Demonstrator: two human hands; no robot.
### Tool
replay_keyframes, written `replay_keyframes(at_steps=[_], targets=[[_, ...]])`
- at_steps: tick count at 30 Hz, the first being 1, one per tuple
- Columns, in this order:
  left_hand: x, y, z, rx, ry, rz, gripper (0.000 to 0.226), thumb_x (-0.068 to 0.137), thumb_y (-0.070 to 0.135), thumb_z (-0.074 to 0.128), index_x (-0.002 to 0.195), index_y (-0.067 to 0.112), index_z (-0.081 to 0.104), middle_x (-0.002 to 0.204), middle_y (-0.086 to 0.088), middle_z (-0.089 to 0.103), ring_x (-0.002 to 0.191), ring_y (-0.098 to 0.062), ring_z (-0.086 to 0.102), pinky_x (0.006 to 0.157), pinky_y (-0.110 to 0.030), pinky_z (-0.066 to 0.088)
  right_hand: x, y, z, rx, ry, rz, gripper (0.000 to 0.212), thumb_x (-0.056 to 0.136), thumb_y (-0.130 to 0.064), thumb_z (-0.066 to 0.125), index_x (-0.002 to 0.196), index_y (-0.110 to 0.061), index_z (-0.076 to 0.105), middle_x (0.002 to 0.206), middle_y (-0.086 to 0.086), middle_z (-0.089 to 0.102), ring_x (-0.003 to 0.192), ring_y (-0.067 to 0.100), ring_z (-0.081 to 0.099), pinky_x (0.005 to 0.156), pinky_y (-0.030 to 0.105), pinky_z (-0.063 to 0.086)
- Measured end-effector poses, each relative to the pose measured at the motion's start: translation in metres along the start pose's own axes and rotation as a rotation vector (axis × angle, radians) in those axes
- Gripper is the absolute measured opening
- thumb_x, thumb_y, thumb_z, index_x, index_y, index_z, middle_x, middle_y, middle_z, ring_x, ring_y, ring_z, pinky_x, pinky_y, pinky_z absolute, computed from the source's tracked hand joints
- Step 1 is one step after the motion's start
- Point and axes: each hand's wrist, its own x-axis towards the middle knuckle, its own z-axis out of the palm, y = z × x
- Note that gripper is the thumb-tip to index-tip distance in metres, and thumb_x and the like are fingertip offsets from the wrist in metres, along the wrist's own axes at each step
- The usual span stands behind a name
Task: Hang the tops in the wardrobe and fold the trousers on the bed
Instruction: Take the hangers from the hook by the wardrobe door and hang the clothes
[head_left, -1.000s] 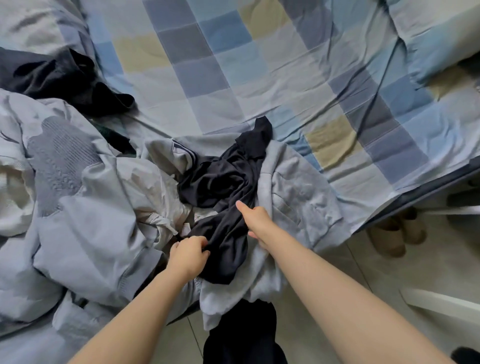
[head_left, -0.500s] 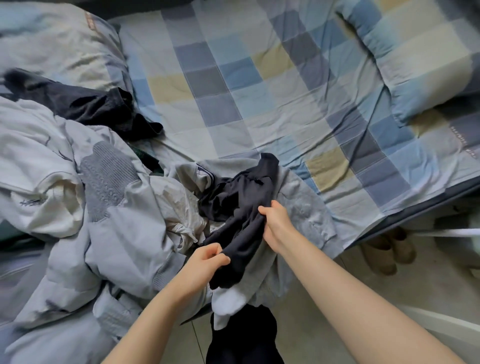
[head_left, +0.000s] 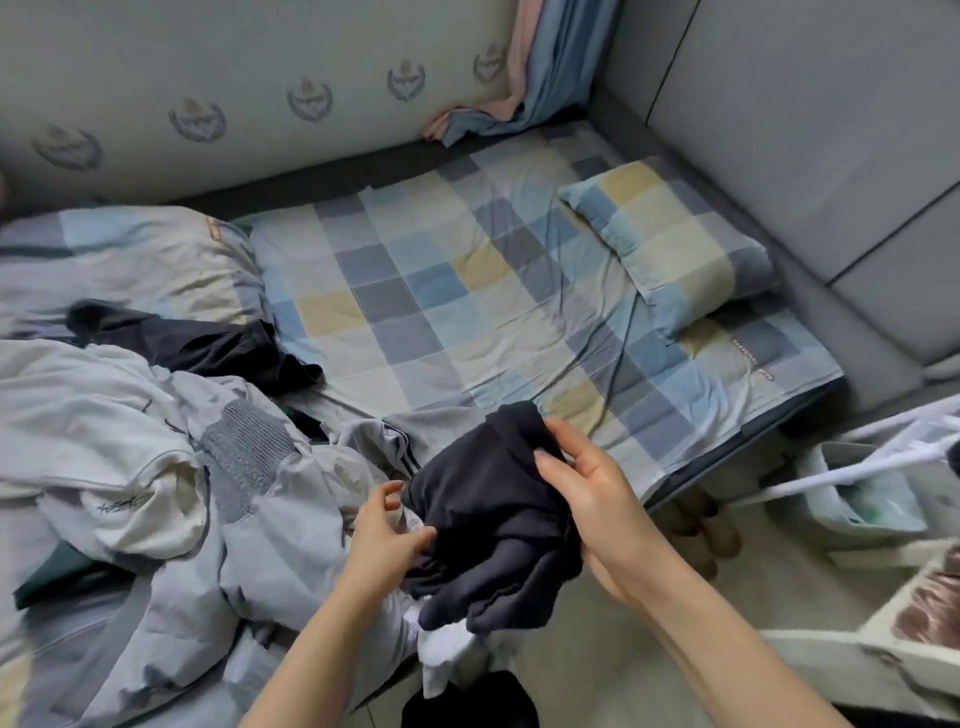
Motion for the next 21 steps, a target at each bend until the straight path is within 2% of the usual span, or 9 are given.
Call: replay_keyframes(at_steps=[2,4,6,8,10,12,16,19,21], targets=[[-0.01,0.017,0.008,0.103,-0.076,0.166,0.086,0.069,0.013,0.085,0.142,0.015,0.039,0.133,-0.006,0.043,0.126,-0.024,0.046,0.107,-0.044,0.041,-0.028,-0.028,-0.004,0.029,-0.001,-0.075,0.031,0.099,-0.007,0.045,0.122,-0.02,0.062,0.121,0.004,0.066,0.115,0.018,0.061,0.102,0.036,0.046],[-0.01,0.028,0.018,0.122,-0.18,0.279,0.087,0.066,0.014,0.085,0.141,0.016,0.041,0.136,-0.007,0.049,0.128,-0.022,0.048,0.108,-0.044,0.04,-0.047,-0.049,-0.007,0.075,-0.032,-0.129,0.03,0.098,-0.01,0.046,0.116,-0.024,0.065,0.116,0.004,0.068,0.109,0.017,0.064,0.089,0.026,0.052],[-0.014,0.041,0.031,0.173,-0.23,0.333,0.061,0.071,0.014,0.081,0.126,0.017,0.055,0.121,-0.004,0.063,0.116,-0.021,0.058,0.1,-0.042,0.046,-0.068,-0.067,-0.018,0.106,0.006,-0.183,0.029,0.094,-0.015,0.049,0.114,-0.024,0.067,0.113,0.004,0.069,0.106,0.016,0.065,0.082,0.022,0.052],[-0.017,0.051,0.04,0.242,-0.211,0.365,0.021,0.08,0.012,0.074,0.098,0.022,0.066,0.093,0.002,0.071,0.095,-0.021,0.065,0.085,-0.036,0.051,-0.084,-0.081,-0.033,0.111,0.062,-0.229,0.029,0.091,-0.017,0.05,0.112,-0.026,0.068,0.112,0.001,0.07,0.105,0.014,0.065,0.081,0.021,0.052],[-0.017,0.061,0.046,0.229,-0.246,0.373,0.007,0.087,0.008,0.067,0.091,0.014,0.068,0.087,-0.007,0.071,0.086,-0.023,0.063,0.082,-0.036,0.048,-0.099,-0.091,-0.053,0.065,0.13,-0.27,0.029,0.092,-0.017,0.05,0.113,-0.028,0.068,0.114,0.0,0.069,0.106,0.014,0.065,0.085,0.022,0.051],[-0.023,0.078,0.05,0.195,-0.374,0.392,0.007,0.094,0.004,0.058,0.099,0.003,0.062,0.094,-0.015,0.068,0.088,-0.021,0.058,0.085,-0.038,0.046,-0.117,-0.101,-0.079,0.017,0.253,-0.315,0.029,0.092,-0.017,0.051,0.112,-0.029,0.068,0.115,-0.001,0.069,0.108,0.013,0.064,0.087,0.022,0.051],[-0.036,0.122,0.054,0.168,-0.418,0.47,0.01,0.098,0.008,0.053,0.088,0.009,0.057,0.073,-0.007,0.053,0.072,-0.017,0.049,0.067,-0.03,0.037,-0.158,-0.109,-0.144,-0.121,0.565,-0.329,0.029,0.094,-0.009,0.052,0.096,-0.027,0.074,0.099,-0.005,0.073,0.092,0.008,0.066,0.079,0.022,0.051],[-0.052,0.162,0.062,0.127,-0.415,0.519,0.017,0.098,0.02,0.056,0.082,0.021,0.059,0.055,0.006,0.057,0.049,-0.007,0.051,0.048,-0.018,0.039,-0.192,-0.105,-0.188,-0.272,0.737,-0.254,0.013,0.088,-0.013,0.058,0.085,-0.006,0.069,0.077,0.003,0.063,0.076,0.015,0.056,0.071,0.033,0.043],[-0.075,0.188,0.072,0.101,-0.442,0.568,0.017,0.097,0.027,0.059,0.08,0.025,0.062,0.06,0.001,0.063,0.053,-0.011,0.058,0.052,-0.024,0.044,-0.223,-0.098,-0.214,-0.317,0.832,-0.218,0.018,0.085,-0.013,0.06,0.081,0.005,0.063,0.073,0.008,0.055,0.074,0.018,0.05,0.07,0.034,0.038]])
